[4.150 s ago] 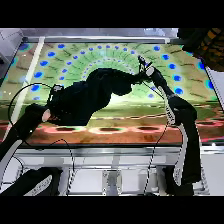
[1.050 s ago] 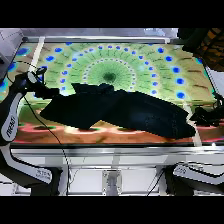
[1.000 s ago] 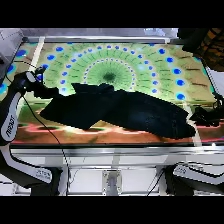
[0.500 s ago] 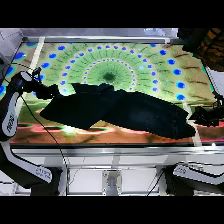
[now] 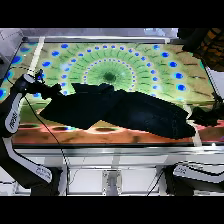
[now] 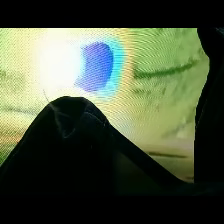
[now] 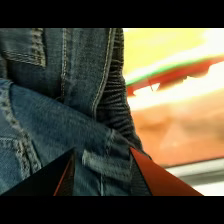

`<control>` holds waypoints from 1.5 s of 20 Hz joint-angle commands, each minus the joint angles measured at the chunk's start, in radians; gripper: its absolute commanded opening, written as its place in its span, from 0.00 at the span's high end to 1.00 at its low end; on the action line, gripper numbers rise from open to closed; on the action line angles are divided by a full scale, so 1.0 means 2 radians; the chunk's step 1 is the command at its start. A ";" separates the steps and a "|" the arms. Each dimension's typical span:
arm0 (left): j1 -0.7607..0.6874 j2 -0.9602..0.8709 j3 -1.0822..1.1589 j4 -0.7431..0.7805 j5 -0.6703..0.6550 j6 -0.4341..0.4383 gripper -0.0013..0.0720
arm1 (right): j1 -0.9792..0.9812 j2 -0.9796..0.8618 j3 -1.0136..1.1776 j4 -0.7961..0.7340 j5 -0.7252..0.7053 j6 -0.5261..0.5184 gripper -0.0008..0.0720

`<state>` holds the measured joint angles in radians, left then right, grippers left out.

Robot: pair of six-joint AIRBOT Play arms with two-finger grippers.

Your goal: Fold the clothes and pants, and hang the long-sleeved shirts on hangers.

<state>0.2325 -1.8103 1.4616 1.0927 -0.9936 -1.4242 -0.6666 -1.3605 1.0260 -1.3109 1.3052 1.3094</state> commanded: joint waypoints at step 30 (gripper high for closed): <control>0.040 -0.110 0.337 -0.674 -0.018 0.105 0.95 | 0.134 -0.273 0.525 0.392 -0.186 0.022 0.97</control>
<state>0.3355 -1.9327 1.9171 -0.1131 -1.0378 -1.2114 -0.3969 -1.8023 1.8538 -0.6601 0.8997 1.3407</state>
